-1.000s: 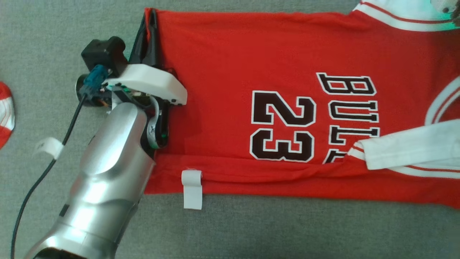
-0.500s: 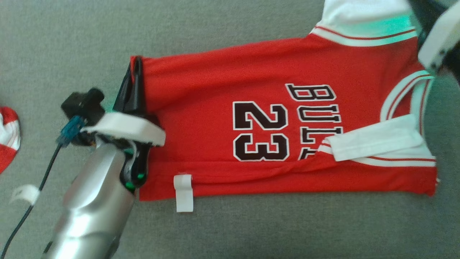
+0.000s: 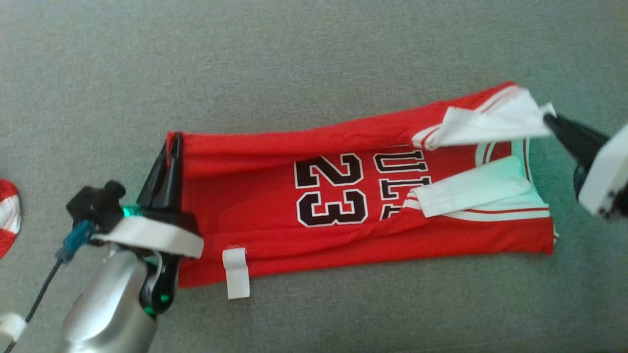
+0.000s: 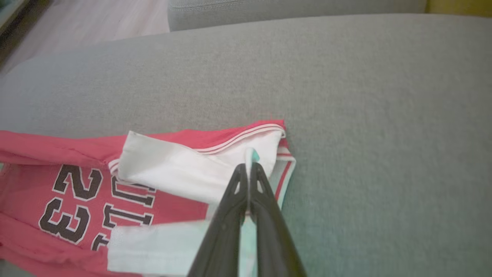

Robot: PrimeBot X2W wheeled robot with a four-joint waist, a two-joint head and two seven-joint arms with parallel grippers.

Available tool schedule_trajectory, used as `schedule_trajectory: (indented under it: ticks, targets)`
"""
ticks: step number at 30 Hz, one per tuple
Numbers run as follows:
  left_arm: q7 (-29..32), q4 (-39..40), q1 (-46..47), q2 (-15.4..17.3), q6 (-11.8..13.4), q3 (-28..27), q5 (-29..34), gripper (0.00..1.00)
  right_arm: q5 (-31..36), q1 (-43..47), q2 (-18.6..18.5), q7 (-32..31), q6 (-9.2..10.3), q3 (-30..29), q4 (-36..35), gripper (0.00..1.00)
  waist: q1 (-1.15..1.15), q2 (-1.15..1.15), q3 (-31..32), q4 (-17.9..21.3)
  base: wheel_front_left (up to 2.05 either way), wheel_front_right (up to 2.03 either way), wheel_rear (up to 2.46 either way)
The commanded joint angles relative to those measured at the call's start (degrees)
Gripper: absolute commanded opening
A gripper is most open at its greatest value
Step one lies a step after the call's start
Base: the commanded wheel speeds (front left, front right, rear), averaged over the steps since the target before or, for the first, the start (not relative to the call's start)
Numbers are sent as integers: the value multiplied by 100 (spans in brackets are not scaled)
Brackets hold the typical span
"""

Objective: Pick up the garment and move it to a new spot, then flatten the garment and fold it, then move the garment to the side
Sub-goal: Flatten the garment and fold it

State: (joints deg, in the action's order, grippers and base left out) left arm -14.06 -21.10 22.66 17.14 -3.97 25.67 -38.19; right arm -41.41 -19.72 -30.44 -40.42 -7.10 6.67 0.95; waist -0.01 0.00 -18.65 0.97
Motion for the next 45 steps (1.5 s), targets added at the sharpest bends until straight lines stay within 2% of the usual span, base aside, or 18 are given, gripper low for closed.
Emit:
schedule_trajectory:
  ticks: [1, 5, 10, 11, 12, 13, 18, 26, 30, 35, 40, 45]
  targets:
    - [-66, 186, -8, 232, -22, -238, 60, 0, 119, 185, 20, -80, -39, -159, -377, 0, 1, 0, 27, 23, 0, 0, 0]
    - [-81, 193, -221, 293, -39, -197, 231, 0, 466, 895, 464, -457, -39, -656, -986, 0, 1, 0, 102, 38, 0, 0, 0]
    - [-89, 79, -375, 305, -8, -201, 404, 0, 811, 1604, 979, -921, -39, -1004, -1611, 0, 1, 0, 188, 28, 0, 0, 0]
    - [-90, 47, -388, 290, -4, -197, 431, 0, 855, 1733, 1061, -1041, -39, -1014, -1696, 36, 1, 0, 209, 30, 0, 0, 0]
    - [-91, 18, -400, 267, -1, -199, 450, 40, 890, 1856, 1149, -1151, -39, -1028, -1780, 100, 1, 0, 229, 33, 0, 0, 0]
    - [-91, -5, -412, 239, 3, -209, 468, 100, 922, 1963, 1240, -1240, -39, -1045, -1853, 100, 1, 0, 253, 37, 0, 0, 0]
    - [-93, -29, -533, 45, 89, -424, 498, 100, 1131, 2316, 1599, -1482, -39, -1149, -2041, 100, 1, 0, 372, 58, 0, 0, 0]
    - [-93, 299, -796, -273, 375, -1106, 740, 100, 1568, 1945, 2095, -395, -39, -1492, -1857, 100, 1, 0, 588, 30, 0, 0, 0]
    - [-93, 439, -839, -343, 429, -1251, 1020, 100, 1830, 1608, 2354, 20, -39, -1601, -1300, 100, 1, 0, 700, -5, 0, 0, 0]
    - [-94, 417, -752, -342, 432, -1286, 1179, 100, 2191, 1096, 2517, 318, -39, -1673, -230, 100, 1, 0, 766, -45, 0, 0, 0]
    - [-94, 364, -695, -345, 417, -1251, 1214, 100, 2403, 563, 2622, 402, -39, -1725, 863, 100, 1, 0, 752, -86, 0, 0, 0]
    - [-93, 355, -701, -360, 402, -1206, 1214, 100, 2673, 120, 2627, 576, -39, -1625, 1630, 100, 1, 0, 683, -156, 0, 0, 0]
